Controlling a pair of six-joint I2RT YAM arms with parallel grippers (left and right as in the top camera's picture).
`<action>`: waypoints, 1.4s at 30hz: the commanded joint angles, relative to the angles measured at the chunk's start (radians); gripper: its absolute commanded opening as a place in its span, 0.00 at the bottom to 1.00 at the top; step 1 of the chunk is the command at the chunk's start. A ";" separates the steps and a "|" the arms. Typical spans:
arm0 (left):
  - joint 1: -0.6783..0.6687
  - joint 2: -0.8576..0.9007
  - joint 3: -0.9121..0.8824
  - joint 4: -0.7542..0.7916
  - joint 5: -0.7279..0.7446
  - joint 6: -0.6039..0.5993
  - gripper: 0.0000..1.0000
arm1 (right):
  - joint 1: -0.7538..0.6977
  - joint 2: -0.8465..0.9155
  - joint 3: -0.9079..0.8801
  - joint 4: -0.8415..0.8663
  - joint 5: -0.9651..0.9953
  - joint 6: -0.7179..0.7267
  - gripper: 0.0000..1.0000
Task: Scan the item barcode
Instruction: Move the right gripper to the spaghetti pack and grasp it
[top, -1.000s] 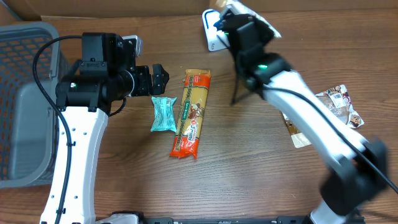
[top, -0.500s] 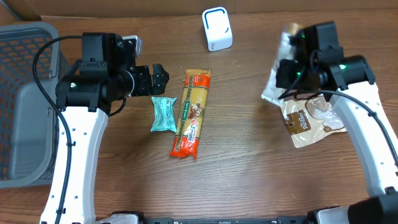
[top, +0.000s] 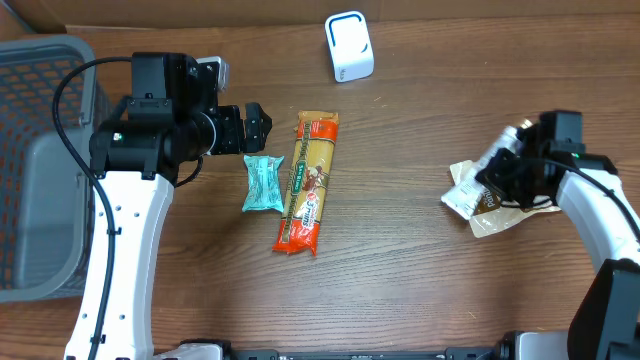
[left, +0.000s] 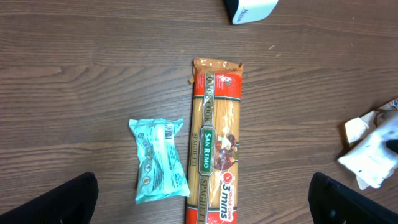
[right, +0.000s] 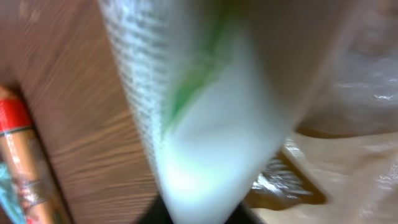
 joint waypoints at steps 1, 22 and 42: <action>-0.007 0.003 0.005 0.000 0.005 0.016 1.00 | -0.037 -0.012 -0.018 -0.005 0.002 0.003 0.38; -0.007 0.003 0.005 0.000 0.005 0.015 1.00 | 0.071 -0.008 0.422 -0.417 -0.174 -0.156 0.76; -0.007 0.003 0.005 0.000 0.005 0.015 1.00 | 0.589 0.333 0.312 0.289 -0.226 0.170 0.81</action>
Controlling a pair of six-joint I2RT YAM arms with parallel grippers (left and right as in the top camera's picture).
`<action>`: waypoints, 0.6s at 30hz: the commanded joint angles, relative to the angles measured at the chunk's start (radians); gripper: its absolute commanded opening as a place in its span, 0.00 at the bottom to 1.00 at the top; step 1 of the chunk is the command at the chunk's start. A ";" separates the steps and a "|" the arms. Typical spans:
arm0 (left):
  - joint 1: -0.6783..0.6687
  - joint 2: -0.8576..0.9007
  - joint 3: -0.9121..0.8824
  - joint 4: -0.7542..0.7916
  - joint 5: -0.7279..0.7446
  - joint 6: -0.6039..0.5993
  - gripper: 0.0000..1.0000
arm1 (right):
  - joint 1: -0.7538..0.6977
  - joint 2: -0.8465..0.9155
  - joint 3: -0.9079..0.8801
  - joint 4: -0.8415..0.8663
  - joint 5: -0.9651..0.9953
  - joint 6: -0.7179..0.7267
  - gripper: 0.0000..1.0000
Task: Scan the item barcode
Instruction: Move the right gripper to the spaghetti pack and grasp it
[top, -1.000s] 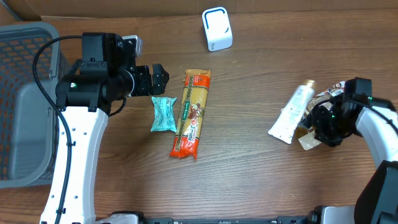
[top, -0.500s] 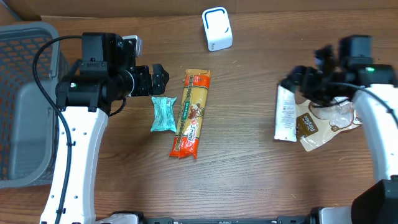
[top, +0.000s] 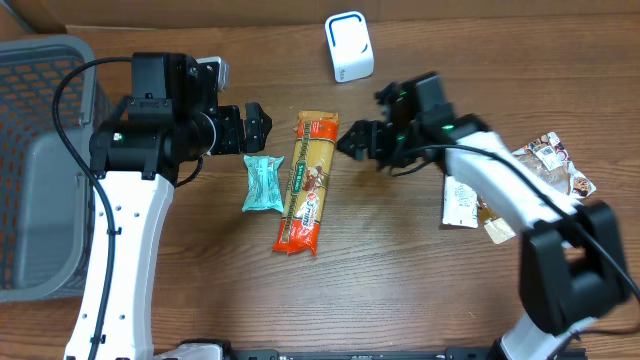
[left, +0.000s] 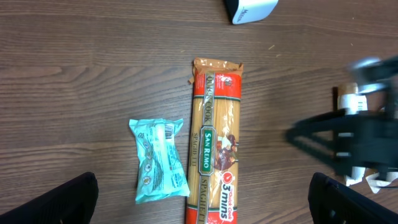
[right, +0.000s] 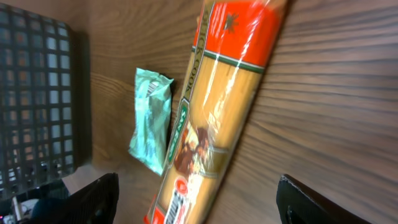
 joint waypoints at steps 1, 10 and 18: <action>-0.007 0.003 0.005 0.000 0.005 0.016 1.00 | 0.039 0.065 -0.007 0.059 -0.005 0.066 0.81; -0.007 0.003 0.005 0.000 0.005 0.015 1.00 | 0.123 0.232 -0.007 0.192 0.006 0.166 0.73; -0.007 0.003 0.005 0.000 0.005 0.016 1.00 | 0.152 0.247 -0.008 0.207 0.047 0.184 0.41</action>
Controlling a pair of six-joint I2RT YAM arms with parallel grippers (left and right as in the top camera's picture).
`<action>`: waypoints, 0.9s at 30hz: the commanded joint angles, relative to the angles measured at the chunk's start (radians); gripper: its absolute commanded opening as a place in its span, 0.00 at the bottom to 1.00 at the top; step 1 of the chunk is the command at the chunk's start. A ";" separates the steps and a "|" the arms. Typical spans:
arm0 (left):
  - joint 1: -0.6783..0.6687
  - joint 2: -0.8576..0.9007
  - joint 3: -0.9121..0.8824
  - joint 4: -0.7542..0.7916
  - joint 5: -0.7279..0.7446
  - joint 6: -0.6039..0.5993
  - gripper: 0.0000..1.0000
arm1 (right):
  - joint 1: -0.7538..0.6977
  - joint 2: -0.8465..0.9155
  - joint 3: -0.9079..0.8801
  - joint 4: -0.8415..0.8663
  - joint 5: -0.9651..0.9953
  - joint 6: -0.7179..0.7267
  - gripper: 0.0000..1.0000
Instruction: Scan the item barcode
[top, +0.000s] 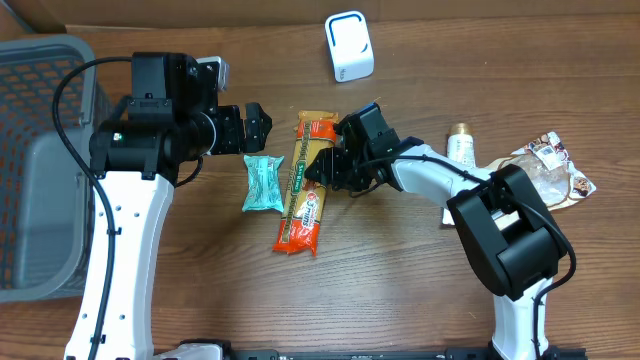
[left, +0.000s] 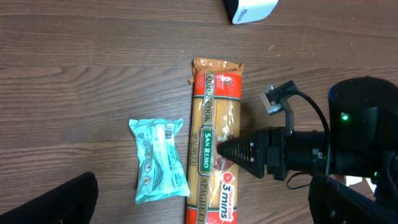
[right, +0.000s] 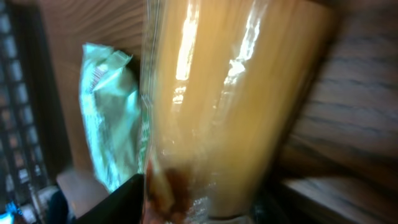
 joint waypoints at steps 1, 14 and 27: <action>-0.007 0.003 0.005 0.000 0.005 0.015 1.00 | 0.011 0.018 -0.008 0.008 0.026 0.020 0.31; -0.007 0.003 0.005 0.000 0.005 0.015 1.00 | -0.034 -0.189 0.093 -0.391 0.198 -0.122 0.04; -0.007 0.003 0.005 0.000 0.005 0.016 0.99 | 0.145 -0.194 0.234 -0.921 0.830 -0.170 0.04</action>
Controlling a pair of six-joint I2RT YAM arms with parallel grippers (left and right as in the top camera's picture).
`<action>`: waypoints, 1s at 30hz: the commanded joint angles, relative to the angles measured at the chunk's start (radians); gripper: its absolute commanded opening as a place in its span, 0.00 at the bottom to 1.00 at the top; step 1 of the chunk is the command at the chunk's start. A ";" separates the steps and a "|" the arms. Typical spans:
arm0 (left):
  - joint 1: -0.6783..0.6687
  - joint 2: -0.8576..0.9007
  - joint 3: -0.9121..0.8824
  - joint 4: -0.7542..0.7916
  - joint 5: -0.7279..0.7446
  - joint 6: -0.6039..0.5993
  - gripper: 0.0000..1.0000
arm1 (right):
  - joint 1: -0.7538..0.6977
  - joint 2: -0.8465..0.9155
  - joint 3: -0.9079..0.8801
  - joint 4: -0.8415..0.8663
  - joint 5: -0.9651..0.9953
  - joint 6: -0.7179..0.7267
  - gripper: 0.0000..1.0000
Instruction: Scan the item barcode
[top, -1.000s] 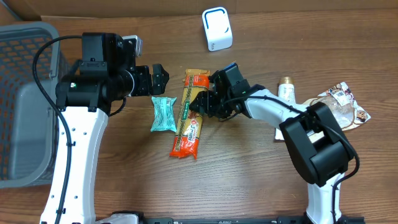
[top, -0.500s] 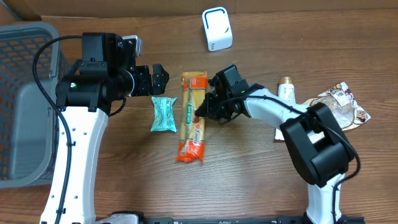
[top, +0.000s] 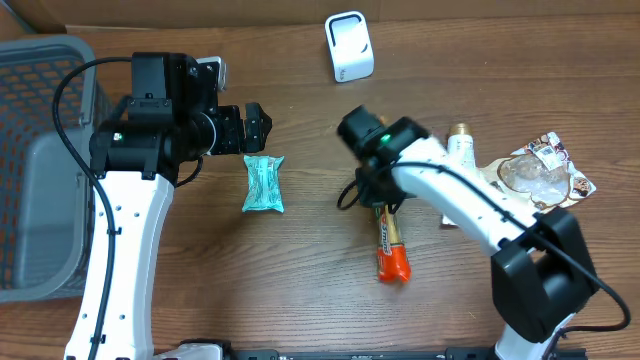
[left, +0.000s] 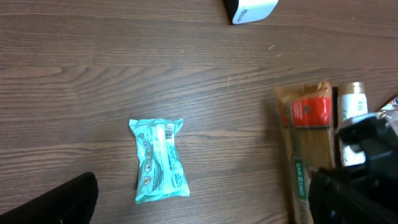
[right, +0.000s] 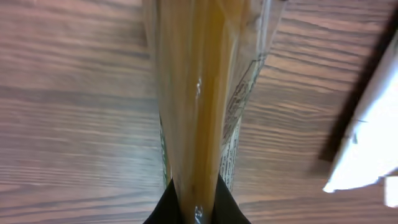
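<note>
My right gripper (top: 377, 193) is shut on the orange and red spaghetti pack (top: 391, 245), right of the table's middle. In the overhead view the pack runs from the jaws toward the table's front, red end foremost. The right wrist view shows the pack (right: 199, 93) pinched edge-on in that gripper (right: 194, 200) above the wood. The pack (left: 304, 155) also appears at the right of the left wrist view. The white scanner (top: 349, 46) stands at the back. My left gripper (top: 256, 126) hangs open near a teal packet (top: 263, 184), holding nothing.
A grey basket (top: 40, 150) takes up the left edge. A small bottle (top: 460, 141) and crinkly snack bags (top: 540, 175) lie at the right, close to the right arm. A white packet edge (right: 367, 143) shows beside the spaghetti pack.
The spaghetti pack lay beside the teal packet with my right gripper at it. Now that gripper is shut on the pack, which has moved right, away from the teal packet. The left arm is unchanged.
My right gripper was first at the snack bags on the far right. Then it stood open near the top of the spaghetti pack, then down at the pack. Now it holds the pack right of the middle. The left arm stayed still throughout.
</note>
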 joint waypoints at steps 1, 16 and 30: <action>-0.007 0.003 0.005 0.000 0.005 0.015 1.00 | 0.048 0.038 0.037 0.015 0.121 -0.006 0.04; -0.007 0.003 0.005 0.000 0.005 0.016 1.00 | 0.227 0.132 0.057 0.162 -0.223 -0.006 0.57; -0.007 0.003 0.005 0.000 0.005 0.015 1.00 | 0.096 0.068 0.058 0.191 -0.296 -0.037 0.73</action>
